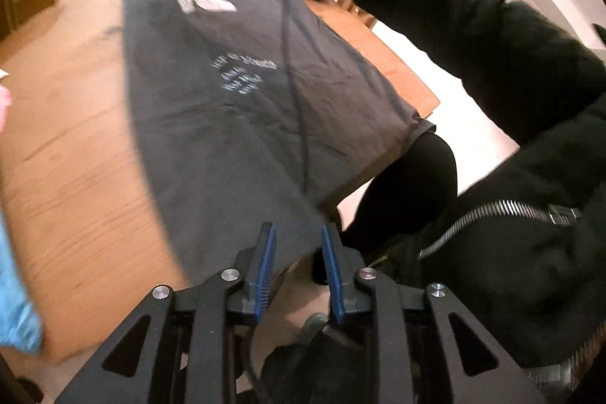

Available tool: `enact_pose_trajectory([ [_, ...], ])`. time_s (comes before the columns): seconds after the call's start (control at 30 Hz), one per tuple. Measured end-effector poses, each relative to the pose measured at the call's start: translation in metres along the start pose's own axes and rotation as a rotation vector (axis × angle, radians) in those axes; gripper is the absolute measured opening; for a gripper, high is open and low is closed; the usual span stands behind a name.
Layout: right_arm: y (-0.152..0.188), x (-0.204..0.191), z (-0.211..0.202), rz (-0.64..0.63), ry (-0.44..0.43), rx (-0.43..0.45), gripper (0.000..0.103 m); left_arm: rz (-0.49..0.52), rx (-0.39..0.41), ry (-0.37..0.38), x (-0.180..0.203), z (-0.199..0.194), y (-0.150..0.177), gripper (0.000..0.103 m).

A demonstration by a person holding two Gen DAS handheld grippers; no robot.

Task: Fold clothes

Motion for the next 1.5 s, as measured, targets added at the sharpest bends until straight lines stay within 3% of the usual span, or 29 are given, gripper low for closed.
enact_pose_trajectory([
  [0.13,0.028,-0.011,-0.05,-0.064,-0.048,0.053,0.015,-0.029,0.046,-0.125,-0.027,-0.031,0.02,0.024],
  [0.2,0.053,-0.024,-0.066,-0.124,-0.066,0.047,0.016,-0.06,0.049,-0.137,-0.036,-0.035,0.028,0.024],
  [0.3,0.088,-0.027,-0.081,-0.134,-0.094,0.017,0.016,-0.048,0.021,-0.11,-0.029,-0.03,0.041,0.024],
  [0.37,0.107,-0.036,-0.095,-0.139,-0.169,0.02,0.017,-0.019,0.022,-0.099,-0.02,-0.025,0.041,0.024],
  [0.43,0.114,-0.034,-0.098,-0.148,-0.155,0.037,0.024,0.004,0.038,-0.082,-0.013,-0.02,0.033,0.024],
  [0.5,0.121,-0.032,-0.102,-0.157,-0.142,0.053,0.024,0.027,0.054,-0.065,-0.006,-0.015,0.024,0.024],
  [0.7,0.1,-0.041,-0.07,-0.15,-0.124,0.027,0.025,0.047,0.041,-0.019,-0.008,0.031,-0.007,0.027],
  [0.8,0.072,-0.035,-0.046,-0.098,-0.127,0.026,0.032,0.04,0.033,-0.02,-0.011,0.041,-0.009,0.027],
  [1.0,0.012,-0.011,0.01,0.042,-0.145,0.045,0.032,-0.002,0.022,-0.046,-0.019,0.04,-0.001,0.027],
  [1.2,-0.003,-0.004,0.047,0.125,-0.227,0.026,0.032,0.008,-0.009,-0.029,-0.015,0.051,-0.001,0.027],
  [1.4,-0.004,-0.014,0.061,0.054,-0.211,0.029,0.032,-0.008,-0.025,-0.034,-0.021,0.057,-0.002,0.027],
  [1.5,-0.005,-0.018,0.06,0.021,-0.208,0.049,0.006,-0.024,-0.026,-0.036,-0.024,0.056,0.002,0.027],
])
Point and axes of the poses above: each gripper's, at about its wrist camera, not at the fingertips, and z roughly the way its jaws point, x to its right, y to its underside, the point moved 9 cm from there along z, roughly the way its jaws point, and after that the axes turned 9 degrees about -z, right-handed, at the moved point
